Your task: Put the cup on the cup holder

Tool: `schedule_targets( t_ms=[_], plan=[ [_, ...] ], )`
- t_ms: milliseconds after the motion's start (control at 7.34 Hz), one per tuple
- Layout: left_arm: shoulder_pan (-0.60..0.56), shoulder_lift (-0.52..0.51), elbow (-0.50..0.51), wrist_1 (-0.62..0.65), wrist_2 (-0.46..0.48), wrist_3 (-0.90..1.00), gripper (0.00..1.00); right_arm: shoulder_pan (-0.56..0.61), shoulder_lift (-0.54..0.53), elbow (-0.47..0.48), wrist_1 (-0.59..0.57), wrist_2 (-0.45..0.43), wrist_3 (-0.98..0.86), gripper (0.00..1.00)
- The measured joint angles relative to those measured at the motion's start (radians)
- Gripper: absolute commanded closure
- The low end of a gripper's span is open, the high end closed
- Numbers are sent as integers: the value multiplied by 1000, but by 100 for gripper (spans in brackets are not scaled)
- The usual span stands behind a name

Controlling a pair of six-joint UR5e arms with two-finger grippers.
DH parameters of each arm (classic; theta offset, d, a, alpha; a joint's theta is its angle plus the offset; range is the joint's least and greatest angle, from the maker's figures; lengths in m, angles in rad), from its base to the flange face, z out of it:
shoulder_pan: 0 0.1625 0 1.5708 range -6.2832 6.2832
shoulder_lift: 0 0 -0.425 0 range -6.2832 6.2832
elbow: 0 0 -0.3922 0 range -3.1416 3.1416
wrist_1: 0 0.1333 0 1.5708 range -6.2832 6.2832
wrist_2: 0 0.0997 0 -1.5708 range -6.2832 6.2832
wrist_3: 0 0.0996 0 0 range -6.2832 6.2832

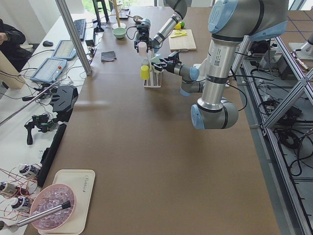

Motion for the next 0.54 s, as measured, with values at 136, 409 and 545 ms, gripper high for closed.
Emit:
schedule_targets(
  t_ms=[136, 409, 545],
  plan=[
    [2, 0, 7, -16, 0, 0, 2, -2, -3, 0, -1, -1, -7, 100],
    [7, 0, 16, -42, 0, 0, 2, -3, -8, 0, -3, -2, -18, 100],
    [7, 0, 14, -45, 0, 0, 3, -3, -9, 0, -6, -2, -19, 100]
  ],
)
